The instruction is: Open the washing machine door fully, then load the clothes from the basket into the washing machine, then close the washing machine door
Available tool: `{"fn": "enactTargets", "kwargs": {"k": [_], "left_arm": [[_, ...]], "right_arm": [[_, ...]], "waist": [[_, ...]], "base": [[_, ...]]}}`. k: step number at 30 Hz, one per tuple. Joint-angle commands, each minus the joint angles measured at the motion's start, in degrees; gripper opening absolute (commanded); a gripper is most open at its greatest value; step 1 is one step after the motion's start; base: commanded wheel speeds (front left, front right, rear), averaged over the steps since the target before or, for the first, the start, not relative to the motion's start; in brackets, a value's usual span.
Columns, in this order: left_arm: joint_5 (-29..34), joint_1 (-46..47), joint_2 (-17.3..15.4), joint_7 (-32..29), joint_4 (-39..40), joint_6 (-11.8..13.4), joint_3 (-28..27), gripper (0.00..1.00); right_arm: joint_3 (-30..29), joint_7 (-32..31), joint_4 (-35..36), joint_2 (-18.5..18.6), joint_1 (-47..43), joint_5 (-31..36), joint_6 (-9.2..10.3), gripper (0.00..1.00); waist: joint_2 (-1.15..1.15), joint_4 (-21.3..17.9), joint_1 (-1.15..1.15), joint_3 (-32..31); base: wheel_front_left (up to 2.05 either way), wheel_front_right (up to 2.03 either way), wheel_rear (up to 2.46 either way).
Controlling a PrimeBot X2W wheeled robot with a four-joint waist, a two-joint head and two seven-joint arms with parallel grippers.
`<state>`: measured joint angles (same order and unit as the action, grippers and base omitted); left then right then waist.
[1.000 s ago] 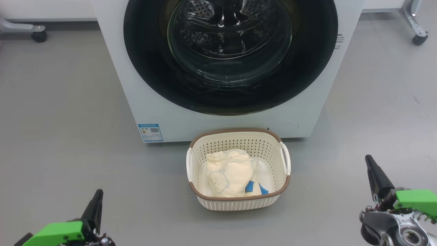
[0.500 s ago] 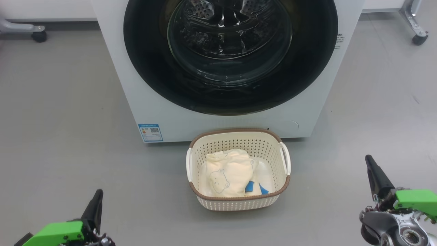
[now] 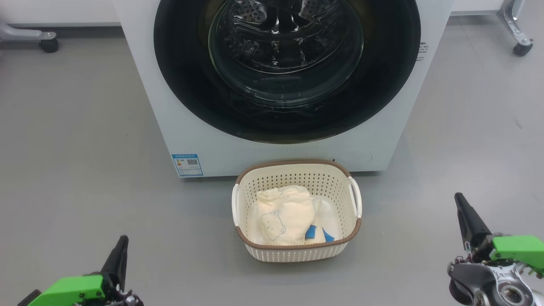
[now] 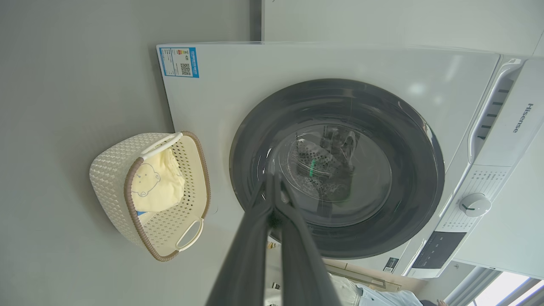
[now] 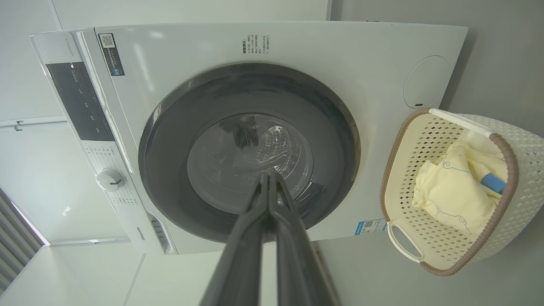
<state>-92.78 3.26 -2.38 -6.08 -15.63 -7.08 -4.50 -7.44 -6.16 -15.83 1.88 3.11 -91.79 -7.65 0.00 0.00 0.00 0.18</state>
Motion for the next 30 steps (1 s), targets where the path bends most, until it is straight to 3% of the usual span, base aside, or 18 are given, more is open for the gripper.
{"fn": "enactTargets", "kwargs": {"k": [1, 5, 6, 30], "left_arm": [[0.59, 2.92, -0.50, -0.39, 1.60, -0.41, -2.00, 0.00], [0.59, 2.92, -0.50, -0.39, 1.60, -0.41, -2.00, 0.00], [0.00, 0.01, 0.00, 0.00, -0.01, 0.01, 0.00, 1.00], [2.47, 0.96, -0.27, 2.94, -0.25, 0.00, 2.53, 1.00]], "right_arm": [[0.95, -0.31, 1.80, 0.99, 3.07, -0.40, 0.16, 0.00], [0.95, -0.31, 1.80, 0.99, 3.07, -0.40, 0.16, 0.00], [0.00, 0.00, -0.02, -0.01, 0.01, 0.01, 0.00, 1.00], [-0.10, 1.91, -0.60, 0.39, -0.18, 2.22, 0.02, 1.00]], "waist": [[0.00, 0.00, 0.00, 0.00], [0.00, 0.00, 0.00, 0.00], [0.00, 0.00, 0.00, 0.00], [0.00, -0.18, 0.00, 0.09]], "base": [[0.00, 0.00, 0.00], [0.00, 0.00, 0.00], [0.00, 0.00, 0.00], [0.00, 0.00, 0.00]]}}
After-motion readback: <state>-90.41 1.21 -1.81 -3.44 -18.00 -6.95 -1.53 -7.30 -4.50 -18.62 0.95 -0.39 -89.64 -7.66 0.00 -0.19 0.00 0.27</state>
